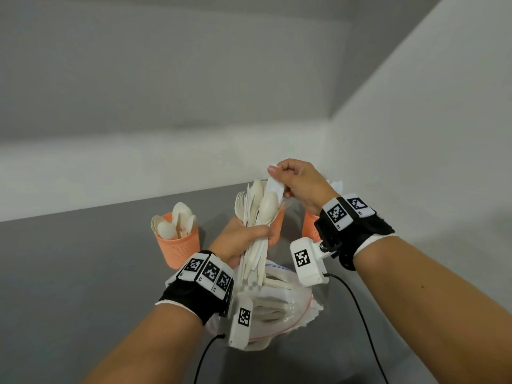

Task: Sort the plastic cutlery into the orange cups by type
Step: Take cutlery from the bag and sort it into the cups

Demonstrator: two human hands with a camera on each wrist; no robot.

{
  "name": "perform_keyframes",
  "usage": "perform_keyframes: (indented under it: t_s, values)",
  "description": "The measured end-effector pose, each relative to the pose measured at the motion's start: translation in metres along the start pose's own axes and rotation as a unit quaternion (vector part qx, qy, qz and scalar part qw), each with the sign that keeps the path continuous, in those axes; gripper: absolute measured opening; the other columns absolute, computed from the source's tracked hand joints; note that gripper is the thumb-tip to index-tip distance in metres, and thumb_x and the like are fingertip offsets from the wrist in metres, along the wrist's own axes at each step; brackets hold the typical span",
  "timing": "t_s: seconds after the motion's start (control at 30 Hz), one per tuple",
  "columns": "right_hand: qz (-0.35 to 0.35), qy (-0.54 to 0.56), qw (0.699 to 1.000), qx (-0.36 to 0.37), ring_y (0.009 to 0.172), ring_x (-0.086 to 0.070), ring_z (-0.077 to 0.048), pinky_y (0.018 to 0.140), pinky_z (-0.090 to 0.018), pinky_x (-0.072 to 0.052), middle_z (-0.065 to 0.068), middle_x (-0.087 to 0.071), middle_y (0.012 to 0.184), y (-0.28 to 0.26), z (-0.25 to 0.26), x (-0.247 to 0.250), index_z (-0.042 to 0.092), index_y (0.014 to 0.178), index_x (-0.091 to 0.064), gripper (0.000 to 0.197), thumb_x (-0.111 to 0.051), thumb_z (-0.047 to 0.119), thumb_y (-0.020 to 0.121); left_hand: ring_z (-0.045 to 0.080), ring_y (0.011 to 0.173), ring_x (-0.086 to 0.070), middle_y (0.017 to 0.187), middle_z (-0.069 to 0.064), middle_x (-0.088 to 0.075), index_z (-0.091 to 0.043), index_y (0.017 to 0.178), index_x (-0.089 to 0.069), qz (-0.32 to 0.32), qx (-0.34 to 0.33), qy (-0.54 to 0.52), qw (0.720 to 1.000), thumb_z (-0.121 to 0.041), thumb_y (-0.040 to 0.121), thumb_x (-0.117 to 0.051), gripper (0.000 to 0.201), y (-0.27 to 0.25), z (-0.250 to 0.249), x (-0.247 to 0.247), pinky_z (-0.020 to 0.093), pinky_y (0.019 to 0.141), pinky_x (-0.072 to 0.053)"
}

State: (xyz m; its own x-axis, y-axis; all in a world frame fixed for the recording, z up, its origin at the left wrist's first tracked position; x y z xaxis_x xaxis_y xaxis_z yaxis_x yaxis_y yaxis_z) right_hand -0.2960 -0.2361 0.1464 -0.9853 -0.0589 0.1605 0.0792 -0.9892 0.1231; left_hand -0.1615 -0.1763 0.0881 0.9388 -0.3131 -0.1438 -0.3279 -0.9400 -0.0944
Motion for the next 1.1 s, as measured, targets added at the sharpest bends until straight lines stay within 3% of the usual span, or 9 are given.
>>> perform_keyframes:
  t_s: [0.1,0.23,0.37,0.5,0.63,0.77,0.87,1.0,1.1]
  values:
    - [0.065,0.007,0.997,-0.029,0.053,-0.038,-0.014,0.046,-0.020,-0.034,-0.007,-0.045,0.069,0.000,-0.014,-0.003,0.006,0.082,-0.060,0.016,-0.068,0.021,0.083,0.027,0.081,-0.055,0.087,0.017,-0.057,-0.007,0.091,-0.062,-0.016,0.003,-0.009,1.000,0.002,0.060,-0.064,0.032,0.004,0.004,-0.001,0.039,0.076,-0.046]
    - [0.020,0.040,0.999,-0.021,0.056,-0.042,-0.015,0.052,-0.022,-0.038,-0.003,-0.051,0.065,0.005,-0.010,0.010,0.011,0.073,-0.061,0.014,-0.064,0.014,0.086,0.017,0.053,-0.051,0.059,0.010,-0.053,-0.004,0.073,-0.057,0.031,0.013,0.005,0.999,0.004,0.070,-0.060,0.010,0.001,0.007,-0.003,0.025,0.054,-0.046]
    - [0.036,0.148,0.987,-0.055,0.069,-0.049,-0.018,0.069,-0.030,-0.041,-0.004,-0.055,0.071,0.003,-0.011,0.018,0.010,0.082,-0.060,0.010,-0.058,0.015,0.090,0.013,0.047,-0.052,0.052,0.005,-0.053,-0.008,0.075,-0.057,0.018,0.037,-0.011,0.999,0.009,0.081,-0.055,0.018,0.007,0.015,-0.002,0.023,0.047,-0.048]
    - [0.047,0.082,0.994,-0.052,0.064,-0.050,-0.016,0.058,-0.024,-0.042,-0.006,-0.057,0.072,-0.005,-0.013,0.015,0.007,0.089,-0.061,0.008,-0.057,0.014,0.090,0.012,0.043,-0.054,0.053,0.004,-0.056,-0.007,0.081,-0.058,0.012,0.054,-0.025,0.998,0.008,0.082,-0.057,0.015,0.012,0.020,-0.005,0.022,0.044,-0.049]
    - [-0.072,0.079,0.994,-0.005,0.057,-0.052,-0.010,0.052,-0.017,-0.045,-0.003,-0.056,0.072,0.003,0.002,0.055,0.010,0.089,-0.060,0.011,-0.053,0.018,0.093,0.015,0.045,-0.052,0.056,0.009,-0.053,-0.008,0.076,-0.059,-0.016,0.065,-0.025,0.997,0.005,0.081,-0.059,0.013,0.016,0.023,0.001,0.024,0.047,-0.048]
    - [-0.243,-0.022,0.965,0.101,0.047,-0.050,-0.004,0.052,-0.019,-0.045,-0.001,-0.054,0.068,0.009,0.008,0.106,0.010,0.087,-0.058,0.013,-0.052,0.020,0.094,0.015,0.042,-0.051,0.054,0.008,-0.053,-0.006,0.071,-0.059,-0.052,0.069,-0.041,0.995,0.002,0.077,-0.062,0.011,0.023,0.025,0.009,0.023,0.047,-0.047]
    - [-0.293,-0.145,0.937,0.119,0.062,-0.053,-0.014,0.061,-0.029,-0.047,-0.007,-0.057,0.075,0.016,-0.005,0.122,-0.001,0.094,-0.059,0.024,-0.051,0.022,0.094,0.013,0.043,-0.053,0.053,0.006,-0.055,-0.007,0.076,-0.059,-0.062,0.068,-0.082,0.992,-0.001,0.084,-0.058,0.010,0.029,0.026,0.009,0.022,0.046,-0.049]
    - [-0.260,-0.263,0.926,0.073,0.079,-0.051,-0.022,0.070,-0.030,-0.038,-0.019,-0.058,0.088,0.018,-0.044,0.117,-0.007,0.096,-0.057,0.027,-0.050,0.020,0.094,0.011,0.044,-0.056,0.054,0.005,-0.057,-0.006,0.084,-0.059,-0.048,0.066,-0.150,0.985,-0.006,0.086,-0.058,0.003,0.031,0.025,0.010,0.022,0.044,-0.048]
    - [-0.144,-0.355,0.924,-0.014,0.086,-0.054,-0.027,0.073,-0.030,-0.038,-0.021,-0.061,0.097,0.017,-0.075,0.101,-0.006,0.102,-0.058,0.026,-0.048,0.017,0.095,0.011,0.051,-0.058,0.062,0.004,-0.058,-0.007,0.086,-0.060,-0.013,0.069,-0.181,0.981,-0.014,0.077,-0.066,0.013,0.032,0.023,0.009,0.022,0.048,-0.049]
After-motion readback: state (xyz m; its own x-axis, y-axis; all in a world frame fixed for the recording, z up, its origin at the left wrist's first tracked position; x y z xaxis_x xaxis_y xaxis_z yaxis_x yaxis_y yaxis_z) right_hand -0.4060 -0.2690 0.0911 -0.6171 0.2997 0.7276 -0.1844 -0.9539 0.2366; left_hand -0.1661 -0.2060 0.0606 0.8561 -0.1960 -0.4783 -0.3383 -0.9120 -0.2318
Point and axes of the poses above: each hand's wrist, its own y-axis towards the middle knuckle, its own x-axis out of the back of the hand, z = x × y, the point moved 3 cm from there along y, towards the middle knuckle
